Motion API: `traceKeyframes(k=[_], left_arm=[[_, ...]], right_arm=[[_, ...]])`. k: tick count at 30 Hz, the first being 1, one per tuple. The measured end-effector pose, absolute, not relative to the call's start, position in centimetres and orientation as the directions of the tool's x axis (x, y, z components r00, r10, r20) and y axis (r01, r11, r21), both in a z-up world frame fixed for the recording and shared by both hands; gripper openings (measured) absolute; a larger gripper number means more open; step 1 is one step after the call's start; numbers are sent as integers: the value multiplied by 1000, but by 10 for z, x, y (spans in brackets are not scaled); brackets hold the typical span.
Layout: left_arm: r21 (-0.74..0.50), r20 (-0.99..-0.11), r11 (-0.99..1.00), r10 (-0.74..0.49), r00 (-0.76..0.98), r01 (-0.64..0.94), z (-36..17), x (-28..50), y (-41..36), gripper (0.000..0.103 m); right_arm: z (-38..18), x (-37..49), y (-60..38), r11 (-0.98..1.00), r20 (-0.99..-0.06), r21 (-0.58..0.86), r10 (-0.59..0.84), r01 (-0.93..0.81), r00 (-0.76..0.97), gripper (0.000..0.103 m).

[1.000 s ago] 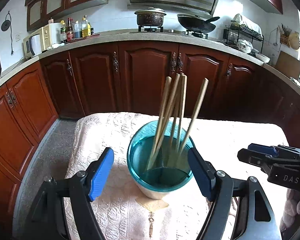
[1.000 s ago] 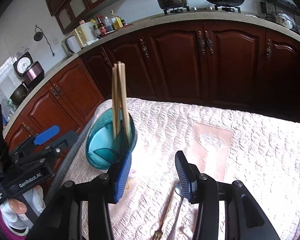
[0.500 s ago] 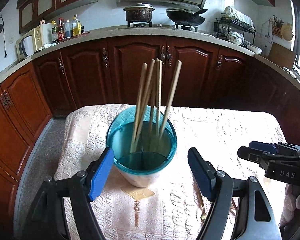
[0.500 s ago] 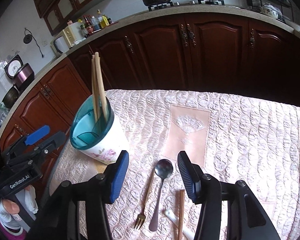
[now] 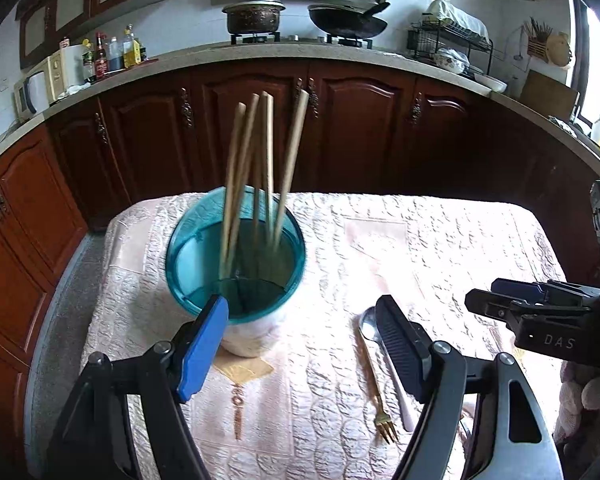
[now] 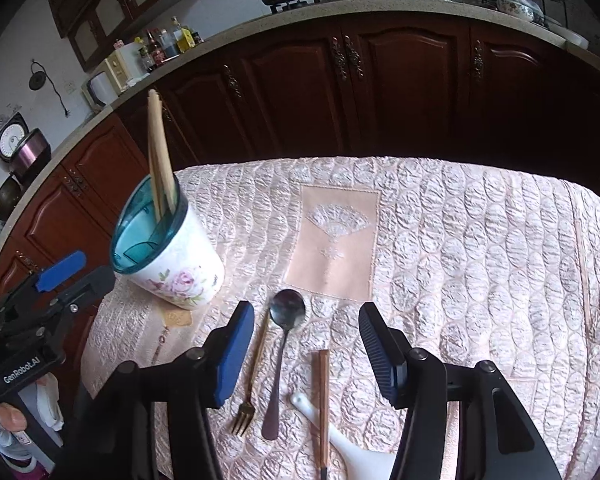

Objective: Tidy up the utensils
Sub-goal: 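Move both open grippers down to the gold fork and wooden spatula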

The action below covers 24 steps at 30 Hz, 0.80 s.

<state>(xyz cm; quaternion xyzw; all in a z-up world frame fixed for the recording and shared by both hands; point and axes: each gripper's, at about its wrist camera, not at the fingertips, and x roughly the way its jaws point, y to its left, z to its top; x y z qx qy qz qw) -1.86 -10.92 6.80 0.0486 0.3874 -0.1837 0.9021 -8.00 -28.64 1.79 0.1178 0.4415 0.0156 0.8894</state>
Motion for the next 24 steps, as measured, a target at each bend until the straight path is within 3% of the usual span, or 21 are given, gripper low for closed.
traceKeyframes(k=[8,16,24], left_arm=[[-101,-731,899,-357,582,425,54,-30,-114,76],[-146,-805,875,-376,458,462,8,-33,-126,76],[-224,-839,866,-405,364,448,-30,-17,-142,71]], right_arm=[[-8,-83,-301,968,-822,221,121,116,557,59],[-48,-75,-299,961,-857,259,181,100,483,57],[-81,-68,-295,952,-879,297,240,79,412,30]])
